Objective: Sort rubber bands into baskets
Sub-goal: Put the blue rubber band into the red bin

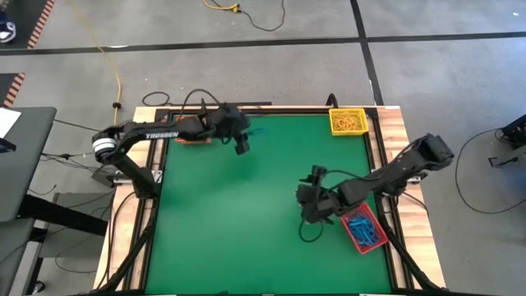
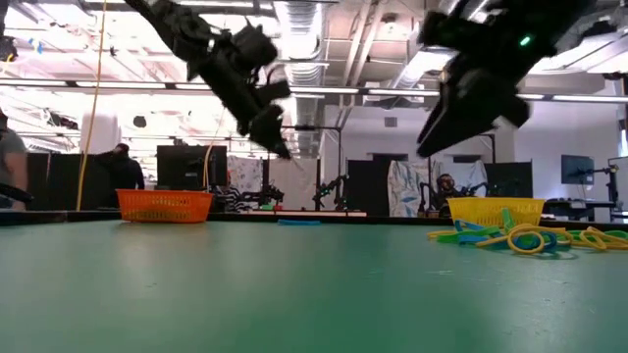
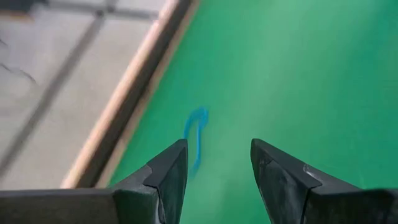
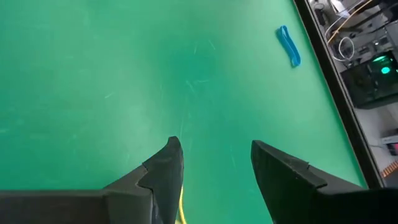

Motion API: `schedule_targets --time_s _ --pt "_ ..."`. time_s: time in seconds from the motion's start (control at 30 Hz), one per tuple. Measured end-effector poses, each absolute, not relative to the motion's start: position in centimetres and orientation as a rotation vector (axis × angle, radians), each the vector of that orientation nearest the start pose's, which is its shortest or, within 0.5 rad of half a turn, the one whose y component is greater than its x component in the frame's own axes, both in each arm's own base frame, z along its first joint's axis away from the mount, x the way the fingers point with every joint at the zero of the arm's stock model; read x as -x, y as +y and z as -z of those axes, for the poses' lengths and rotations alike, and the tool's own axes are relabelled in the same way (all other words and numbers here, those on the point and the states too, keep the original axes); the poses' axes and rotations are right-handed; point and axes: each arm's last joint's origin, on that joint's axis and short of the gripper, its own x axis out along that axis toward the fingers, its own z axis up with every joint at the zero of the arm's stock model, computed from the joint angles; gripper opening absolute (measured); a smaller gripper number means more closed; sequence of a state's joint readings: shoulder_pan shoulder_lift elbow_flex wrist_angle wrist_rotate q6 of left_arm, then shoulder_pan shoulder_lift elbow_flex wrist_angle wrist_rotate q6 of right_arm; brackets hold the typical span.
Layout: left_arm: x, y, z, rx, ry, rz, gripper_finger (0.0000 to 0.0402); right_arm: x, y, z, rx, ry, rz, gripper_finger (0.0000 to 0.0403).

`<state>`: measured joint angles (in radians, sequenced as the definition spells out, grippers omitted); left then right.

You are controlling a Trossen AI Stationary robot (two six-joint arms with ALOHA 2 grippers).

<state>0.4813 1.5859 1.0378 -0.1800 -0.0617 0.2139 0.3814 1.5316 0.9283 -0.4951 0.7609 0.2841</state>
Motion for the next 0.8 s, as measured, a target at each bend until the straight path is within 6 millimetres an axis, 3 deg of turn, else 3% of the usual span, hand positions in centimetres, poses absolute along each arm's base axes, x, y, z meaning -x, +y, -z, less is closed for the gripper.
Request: schedule_targets --time_s 0.27,0.8 --pt "-28.6 19.4 -19.3 0.053 0.887 -0.418 0.0165 -29.4 7.8 -17.6 0.337 0.908 0.414 0.0223" --pt "-32.1 25.1 -15.5 0.196 1.087 -0.306 0.0165 -29.7 7.8 -17.4 0.318 0.907 0.391 0.0223"
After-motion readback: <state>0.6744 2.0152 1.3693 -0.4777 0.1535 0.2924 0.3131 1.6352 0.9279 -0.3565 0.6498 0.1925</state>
